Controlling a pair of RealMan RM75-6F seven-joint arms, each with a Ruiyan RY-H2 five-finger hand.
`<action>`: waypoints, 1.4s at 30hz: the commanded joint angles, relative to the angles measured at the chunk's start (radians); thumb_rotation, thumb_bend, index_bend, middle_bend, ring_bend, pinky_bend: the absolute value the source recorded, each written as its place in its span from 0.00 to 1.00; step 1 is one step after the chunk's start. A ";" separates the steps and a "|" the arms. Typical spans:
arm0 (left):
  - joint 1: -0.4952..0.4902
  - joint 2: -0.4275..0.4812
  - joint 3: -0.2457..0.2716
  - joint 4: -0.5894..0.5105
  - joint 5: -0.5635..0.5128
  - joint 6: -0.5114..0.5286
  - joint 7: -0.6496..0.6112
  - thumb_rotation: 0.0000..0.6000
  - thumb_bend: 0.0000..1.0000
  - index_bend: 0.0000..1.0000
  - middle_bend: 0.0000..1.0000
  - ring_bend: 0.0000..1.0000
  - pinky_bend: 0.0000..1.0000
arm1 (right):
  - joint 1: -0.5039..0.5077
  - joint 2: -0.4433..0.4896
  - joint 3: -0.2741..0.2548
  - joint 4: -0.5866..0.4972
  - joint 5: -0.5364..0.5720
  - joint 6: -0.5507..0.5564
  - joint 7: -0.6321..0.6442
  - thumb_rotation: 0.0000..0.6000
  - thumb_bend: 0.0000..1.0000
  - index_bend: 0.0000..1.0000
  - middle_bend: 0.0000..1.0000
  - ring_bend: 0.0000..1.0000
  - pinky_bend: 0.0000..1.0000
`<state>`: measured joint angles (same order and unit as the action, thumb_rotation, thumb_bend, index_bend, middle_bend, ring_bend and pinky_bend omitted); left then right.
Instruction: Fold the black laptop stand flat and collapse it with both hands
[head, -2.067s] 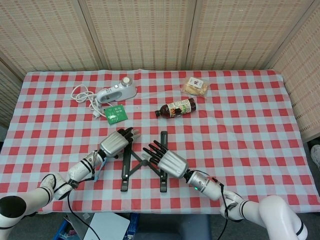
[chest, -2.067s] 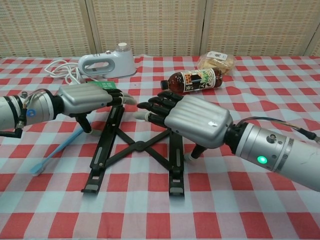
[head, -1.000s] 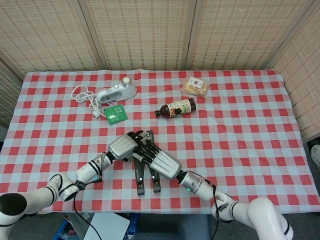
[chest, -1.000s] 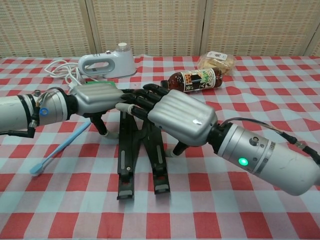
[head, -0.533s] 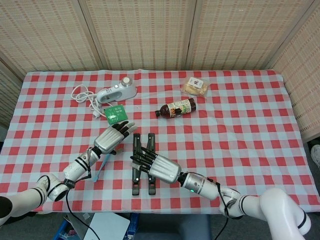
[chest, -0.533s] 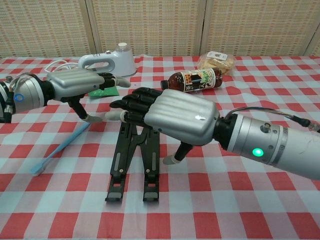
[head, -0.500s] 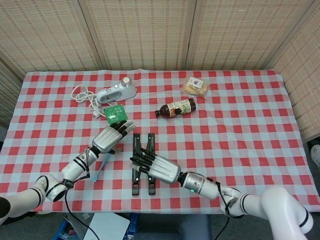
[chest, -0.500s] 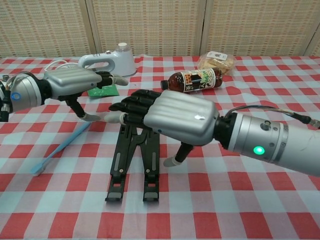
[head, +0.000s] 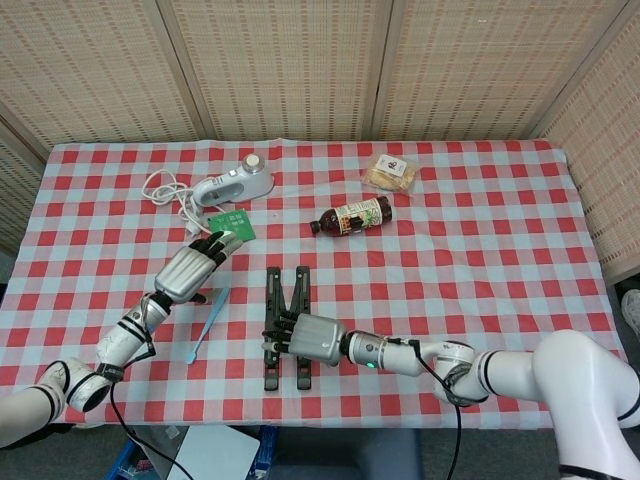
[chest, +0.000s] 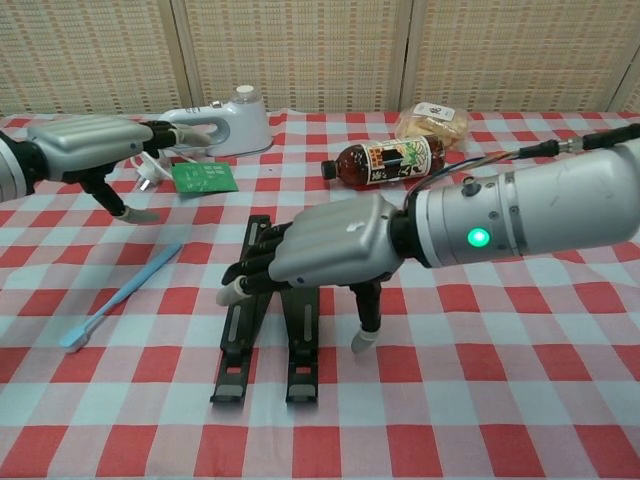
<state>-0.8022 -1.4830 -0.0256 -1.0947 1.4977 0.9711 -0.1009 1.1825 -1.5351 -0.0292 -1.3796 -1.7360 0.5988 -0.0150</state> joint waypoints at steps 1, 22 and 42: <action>0.005 0.000 -0.001 0.002 -0.001 0.004 -0.004 1.00 0.26 0.00 0.00 0.01 0.21 | 0.039 -0.004 0.012 0.004 0.025 -0.050 0.006 1.00 0.05 0.00 0.00 0.00 0.00; 0.031 0.004 -0.008 0.037 0.004 0.016 -0.049 1.00 0.26 0.00 0.00 0.01 0.20 | 0.155 -0.080 -0.006 0.120 0.045 -0.172 0.051 1.00 0.14 0.00 0.01 0.00 0.00; 0.037 -0.001 -0.008 0.056 0.021 0.021 -0.081 1.00 0.26 0.00 0.00 0.01 0.20 | 0.154 -0.131 -0.022 0.193 0.030 -0.072 0.072 1.00 0.18 0.25 0.30 0.00 0.00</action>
<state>-0.7655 -1.4835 -0.0339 -1.0388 1.5183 0.9919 -0.1814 1.3421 -1.6588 -0.0499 -1.1972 -1.6999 0.5081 0.0519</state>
